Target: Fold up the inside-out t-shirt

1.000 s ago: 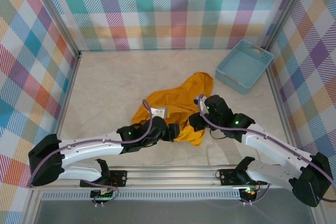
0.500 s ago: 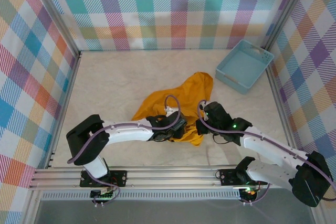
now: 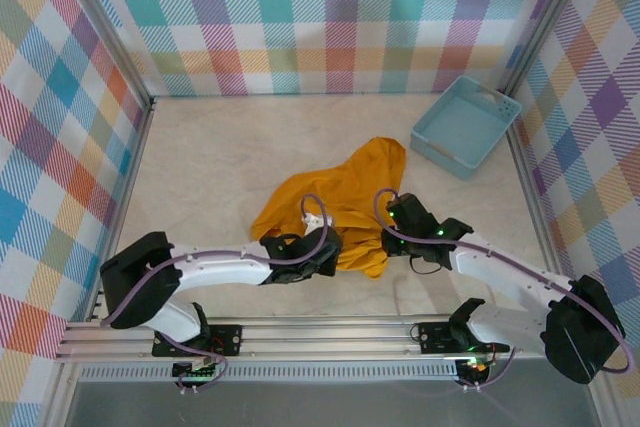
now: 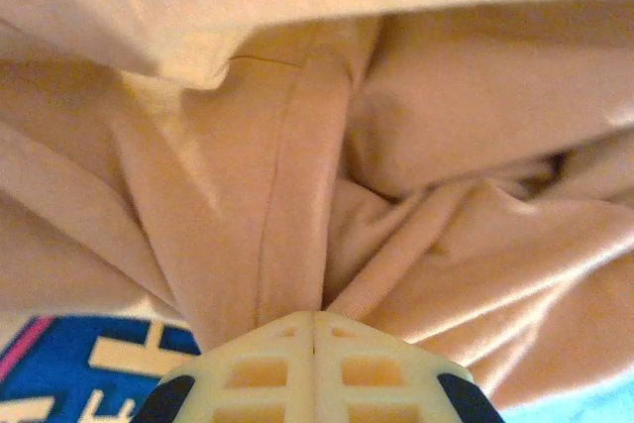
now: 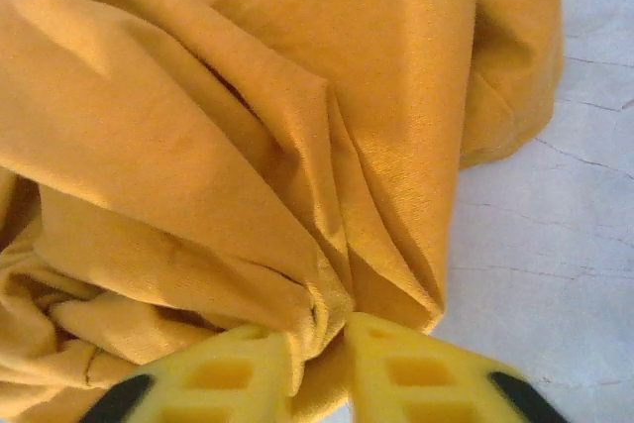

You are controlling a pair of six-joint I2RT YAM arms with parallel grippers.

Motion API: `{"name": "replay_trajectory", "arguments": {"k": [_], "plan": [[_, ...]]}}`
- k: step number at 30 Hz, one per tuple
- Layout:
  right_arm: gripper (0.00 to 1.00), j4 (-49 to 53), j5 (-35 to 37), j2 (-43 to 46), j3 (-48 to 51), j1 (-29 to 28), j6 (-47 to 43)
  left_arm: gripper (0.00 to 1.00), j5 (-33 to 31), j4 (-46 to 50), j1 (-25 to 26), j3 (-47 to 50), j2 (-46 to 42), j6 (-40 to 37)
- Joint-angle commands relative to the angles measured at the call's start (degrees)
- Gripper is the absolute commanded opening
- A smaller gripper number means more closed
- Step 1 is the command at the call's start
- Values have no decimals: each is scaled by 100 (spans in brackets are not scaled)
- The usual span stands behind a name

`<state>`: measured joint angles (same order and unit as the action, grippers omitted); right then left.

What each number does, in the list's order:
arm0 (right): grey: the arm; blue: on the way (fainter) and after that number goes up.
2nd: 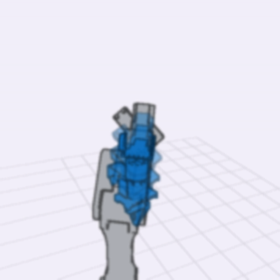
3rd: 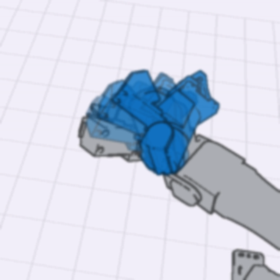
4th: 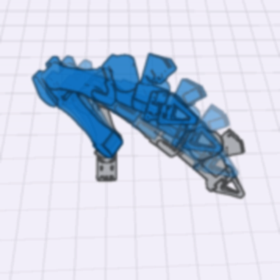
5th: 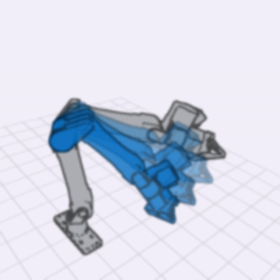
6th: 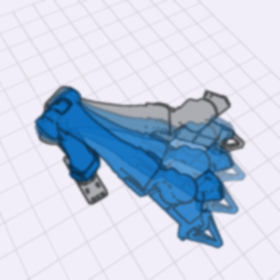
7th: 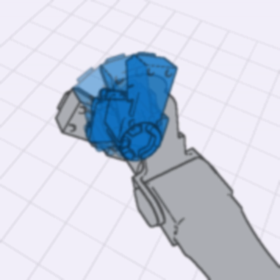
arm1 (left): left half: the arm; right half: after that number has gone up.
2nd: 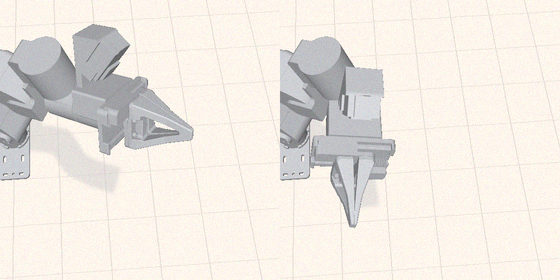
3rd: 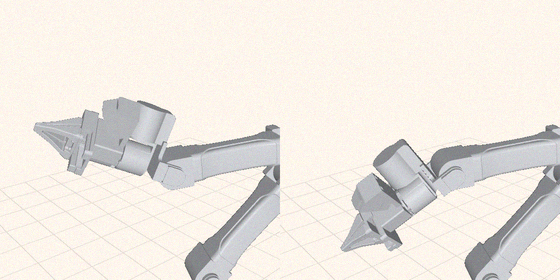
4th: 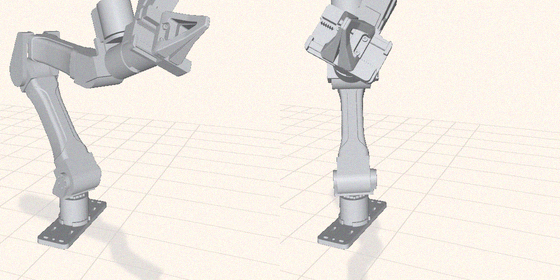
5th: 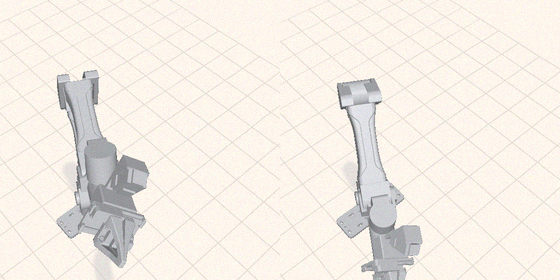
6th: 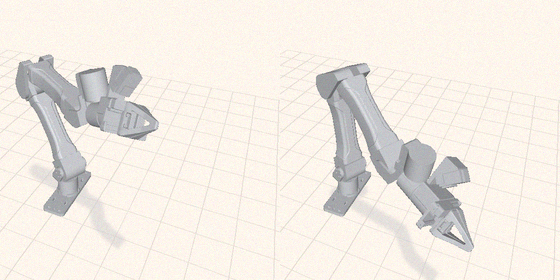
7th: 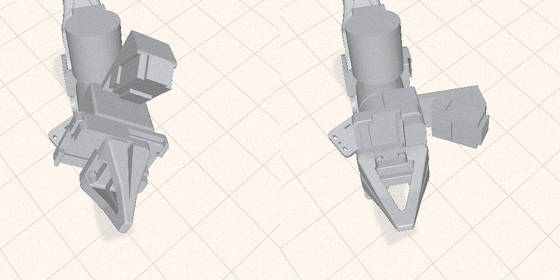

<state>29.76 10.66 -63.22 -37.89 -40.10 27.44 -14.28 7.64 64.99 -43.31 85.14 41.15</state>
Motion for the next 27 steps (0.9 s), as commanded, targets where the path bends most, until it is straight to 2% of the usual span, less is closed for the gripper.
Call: {"name": "replay_trajectory", "arguments": {"k": [1,4,6,9,13,18,22,27], "plan": [[37,365,-210,66,-737,-108,-837,0,-224,-401,262,268,-185,97],[42,747,-119,-167,-1407,-525,-1429,0,-208,-572,325,396,-222,122],[43,801,-533,-390,-1727,-682,-1648,0,-262,-631,347,452,-265,135],[39,827,-996,-965,-2074,-762,-1676,0,-333,-731,361,570,-356,182],[39,760,-1109,-1781,-2302,-780,-1502,0,-406,-836,365,765,-509,301],[42,548,-940,-2410,-2306,-780,-1351,0,-431,-937,365,893,-596,344],[49,553,-621,-2799,-2346,-771,-1293,0,-366,-996,369,877,-521,327],[50,657,-429,-3227,-2414,-767,-1283,0,-369,-1032,374,903,-541,315]]}}
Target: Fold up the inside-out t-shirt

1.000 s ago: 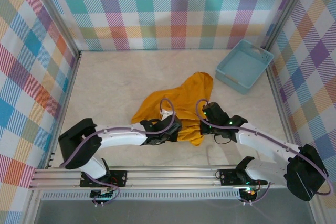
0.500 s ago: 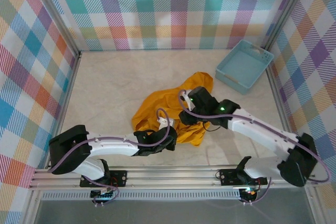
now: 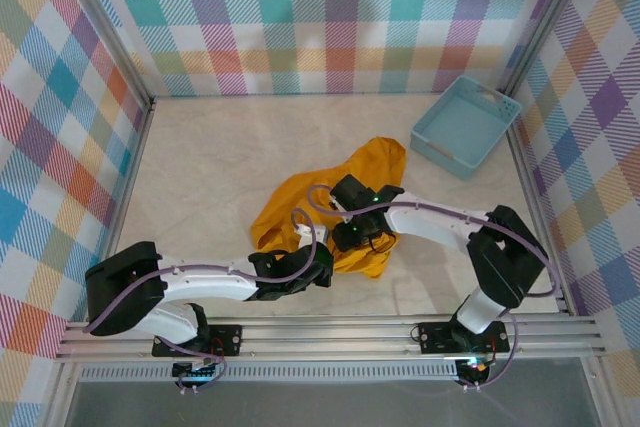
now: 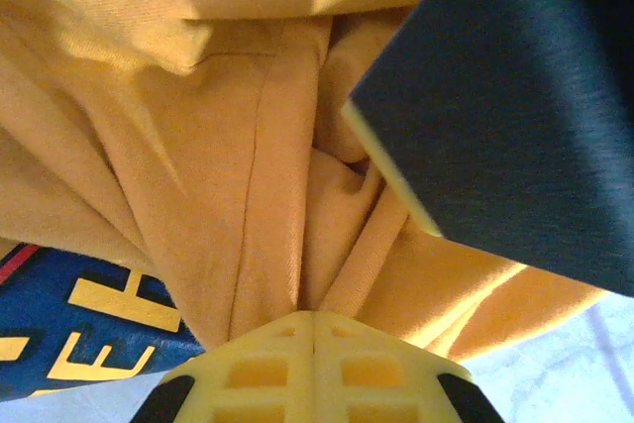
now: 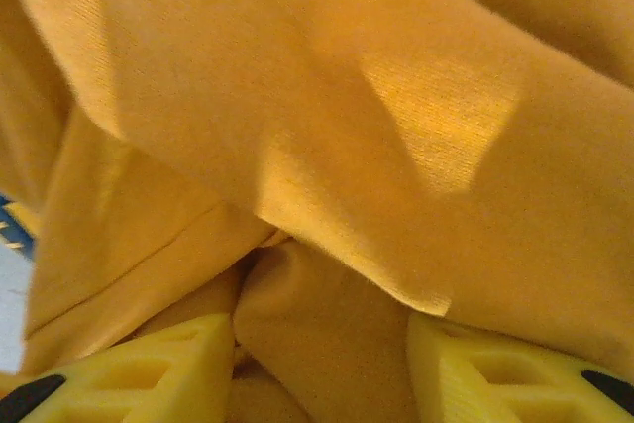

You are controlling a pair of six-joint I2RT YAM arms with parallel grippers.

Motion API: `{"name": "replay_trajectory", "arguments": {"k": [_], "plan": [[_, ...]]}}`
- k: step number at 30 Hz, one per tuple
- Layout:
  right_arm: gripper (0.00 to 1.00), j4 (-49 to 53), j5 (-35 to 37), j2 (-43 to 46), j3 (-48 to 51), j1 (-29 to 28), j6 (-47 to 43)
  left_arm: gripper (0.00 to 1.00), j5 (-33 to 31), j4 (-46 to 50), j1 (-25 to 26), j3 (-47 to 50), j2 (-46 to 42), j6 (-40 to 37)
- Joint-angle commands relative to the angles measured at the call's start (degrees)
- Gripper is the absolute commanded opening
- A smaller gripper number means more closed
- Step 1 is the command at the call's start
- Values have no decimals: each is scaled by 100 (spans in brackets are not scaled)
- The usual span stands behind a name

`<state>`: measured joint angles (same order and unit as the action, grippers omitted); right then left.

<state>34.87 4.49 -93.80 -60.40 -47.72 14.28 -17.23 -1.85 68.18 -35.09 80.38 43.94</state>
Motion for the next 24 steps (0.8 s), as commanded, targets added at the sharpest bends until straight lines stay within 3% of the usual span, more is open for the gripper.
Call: {"name": "replay_trajectory", "arguments": {"k": [1,4,8,9,14,18,24], "plan": [[48,140,199,-216,-158,-9,23,0,-78,-86,54,83,-58,36],[36,125,260,-270,-164,-13,14,0,-77,-79,48,73,-40,44],[4,109,281,-62,-213,-9,19,0,-138,7,55,31,-14,58],[0,108,190,81,-230,-11,22,0,-165,52,53,20,-20,58],[0,203,-405,947,-309,53,-6,0,-475,249,47,35,-109,158],[0,238,-1103,1505,-241,430,104,0,-687,343,46,81,-173,180],[0,49,-2075,1920,-69,703,111,2,-889,544,29,97,-386,199]]}}
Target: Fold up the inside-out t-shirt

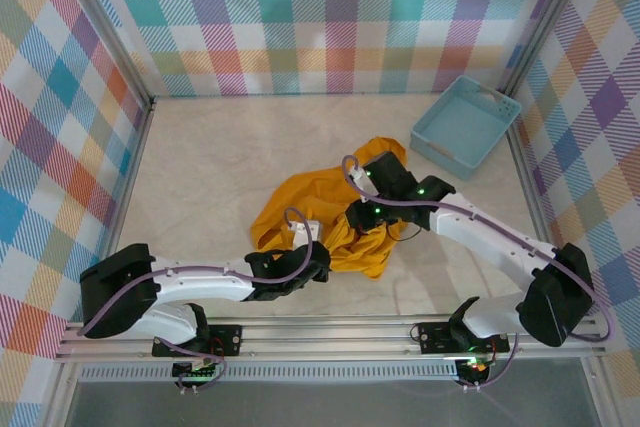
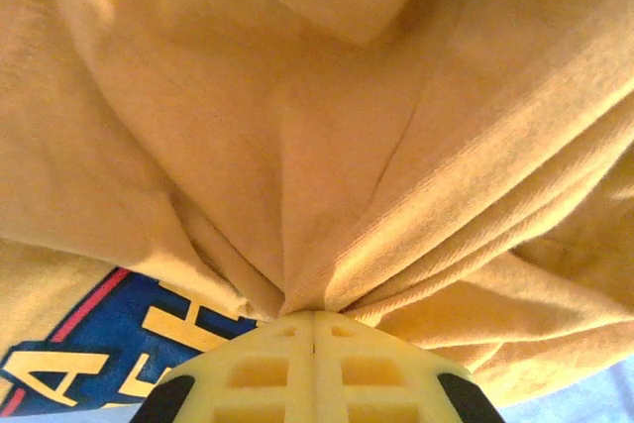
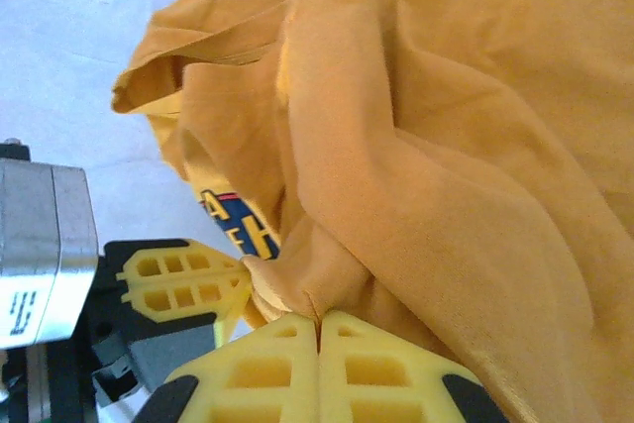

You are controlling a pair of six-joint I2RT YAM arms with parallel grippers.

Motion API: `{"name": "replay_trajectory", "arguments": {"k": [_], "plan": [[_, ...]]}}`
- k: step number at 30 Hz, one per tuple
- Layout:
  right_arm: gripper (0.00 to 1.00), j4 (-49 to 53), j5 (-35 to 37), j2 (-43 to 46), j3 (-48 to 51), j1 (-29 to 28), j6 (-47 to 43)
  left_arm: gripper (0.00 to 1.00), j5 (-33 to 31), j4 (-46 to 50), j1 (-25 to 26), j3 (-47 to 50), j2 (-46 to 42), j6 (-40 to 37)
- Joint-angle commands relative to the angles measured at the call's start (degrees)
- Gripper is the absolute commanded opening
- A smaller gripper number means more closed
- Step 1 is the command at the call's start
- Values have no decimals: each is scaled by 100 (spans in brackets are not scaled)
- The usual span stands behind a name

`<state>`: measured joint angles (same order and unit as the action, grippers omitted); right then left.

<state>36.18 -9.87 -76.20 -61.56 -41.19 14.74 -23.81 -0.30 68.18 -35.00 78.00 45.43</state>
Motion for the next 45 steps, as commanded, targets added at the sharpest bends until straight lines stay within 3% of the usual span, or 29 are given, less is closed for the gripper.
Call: {"name": "replay_trajectory", "arguments": {"k": [1,4,10,13,16,21,26,30,40,42,45], "plan": [[0,-104,-707,199,52,57,80,7,-246,401,12,100,-242,32],[0,0,-625,242,-35,60,142,27,-257,442,-16,25,-565,-198],[0,112,-569,295,-257,50,231,54,-25,484,-7,-666,-764,-967],[0,130,-573,248,-377,32,270,67,47,250,-7,-857,-557,-1126],[0,97,-661,203,-442,6,283,72,-70,230,-53,-1096,-154,-1117],[0,130,-578,201,-447,-3,308,56,-213,136,-392,-1163,203,-825],[2,228,-191,123,-411,75,284,16,-93,73,-559,-1118,206,-996],[6,93,188,-143,-365,458,221,1,290,-97,-565,-780,-3,-1203],[23,-531,904,-1689,-1113,560,-597,0,1509,-553,-1360,-42,-44,-980],[25,-477,865,-1732,-1200,551,-623,0,1751,-662,-1612,-46,141,-921],[38,-507,629,-1245,-949,399,-791,0,2020,-840,-1861,-99,333,-887]]}}
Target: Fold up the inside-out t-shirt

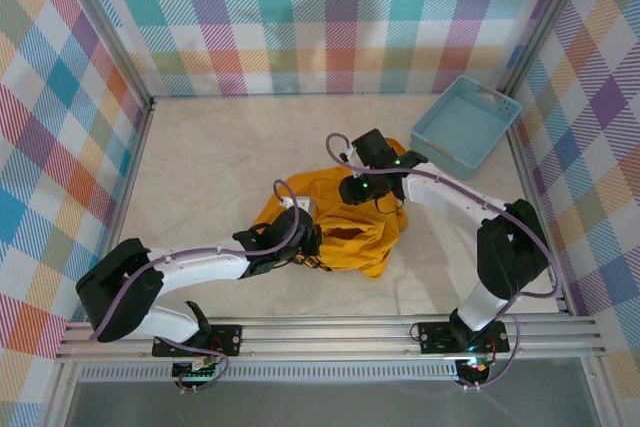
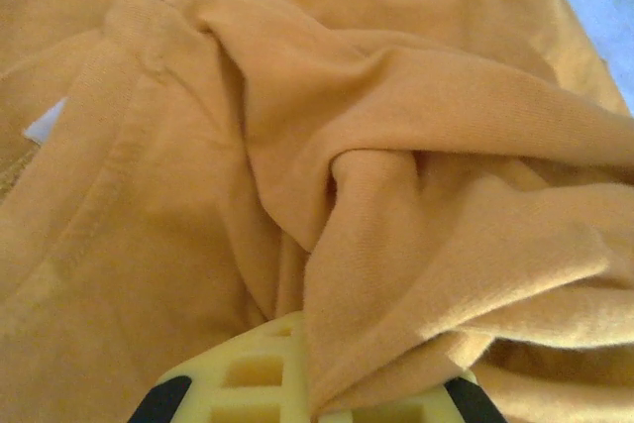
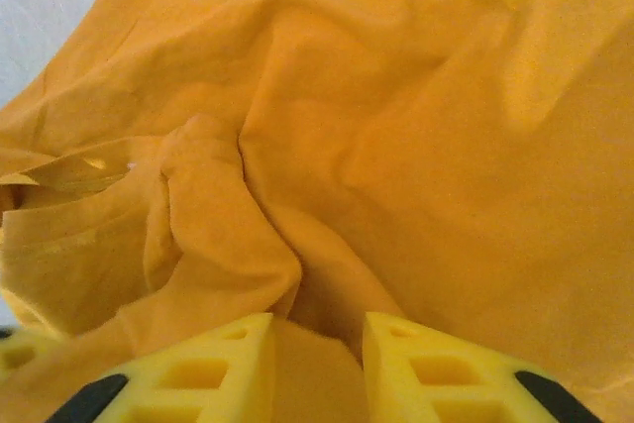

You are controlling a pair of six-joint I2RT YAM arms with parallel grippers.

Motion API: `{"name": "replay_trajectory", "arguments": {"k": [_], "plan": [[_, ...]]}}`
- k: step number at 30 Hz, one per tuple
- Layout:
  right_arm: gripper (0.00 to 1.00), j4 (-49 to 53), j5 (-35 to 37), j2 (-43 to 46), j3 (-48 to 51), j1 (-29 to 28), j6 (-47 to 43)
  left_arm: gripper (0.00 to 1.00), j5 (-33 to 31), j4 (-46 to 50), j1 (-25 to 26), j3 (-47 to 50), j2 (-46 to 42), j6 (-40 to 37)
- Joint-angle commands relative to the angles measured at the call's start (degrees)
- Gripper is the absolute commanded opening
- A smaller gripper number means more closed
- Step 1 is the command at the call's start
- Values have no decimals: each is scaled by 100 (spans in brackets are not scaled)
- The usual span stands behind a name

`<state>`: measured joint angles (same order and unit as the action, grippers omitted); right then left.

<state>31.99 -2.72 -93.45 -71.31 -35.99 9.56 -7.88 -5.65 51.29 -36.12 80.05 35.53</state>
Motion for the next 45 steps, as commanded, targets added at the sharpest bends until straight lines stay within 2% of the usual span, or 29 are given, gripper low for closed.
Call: {"name": "replay_trajectory", "arguments": {"k": [1,5,9,12,15,17,22,25,29,31,35,38,40,45], "plan": [[43,-66,-113,714,168,-245,-378,0,444,-301,-196,-36,154,77],[58,-55,-116,1498,893,-656,-482,0,463,-270,-259,-192,195,3],[65,-327,-118,1845,1567,-778,-340,0,572,-287,-307,-285,235,-37],[68,-523,287,1580,1734,-791,-288,0,622,-272,-344,-333,231,-65],[68,-626,1092,1043,1511,-777,-223,0,575,-179,-425,-402,254,-92],[61,-701,1383,734,1248,-699,-193,0,604,-126,-509,-454,308,-138],[24,-635,1235,-2,398,-197,-156,0,495,212,-650,-668,513,-324],[16,-605,1102,-382,-10,-154,-402,2,382,384,-673,-744,599,-432],[12,-488,733,-825,-487,-71,-429,12,-153,917,-687,-908,622,-494],[12,-506,525,-940,-597,-55,-428,23,-560,1283,-688,-996,538,-449],[18,-574,13,-982,-690,-57,-428,36,-1334,2103,-651,-1277,265,-261],[20,-627,-371,-958,-702,-58,-404,43,-1678,2650,-461,-1521,-58,-329],[21,-696,-577,-943,-691,-58,-340,47,-1511,2650,-333,-1665,-234,-389],[20,-882,-948,-981,-709,-58,-91,48,-572,2210,-312,-1721,-193,-68]]}}
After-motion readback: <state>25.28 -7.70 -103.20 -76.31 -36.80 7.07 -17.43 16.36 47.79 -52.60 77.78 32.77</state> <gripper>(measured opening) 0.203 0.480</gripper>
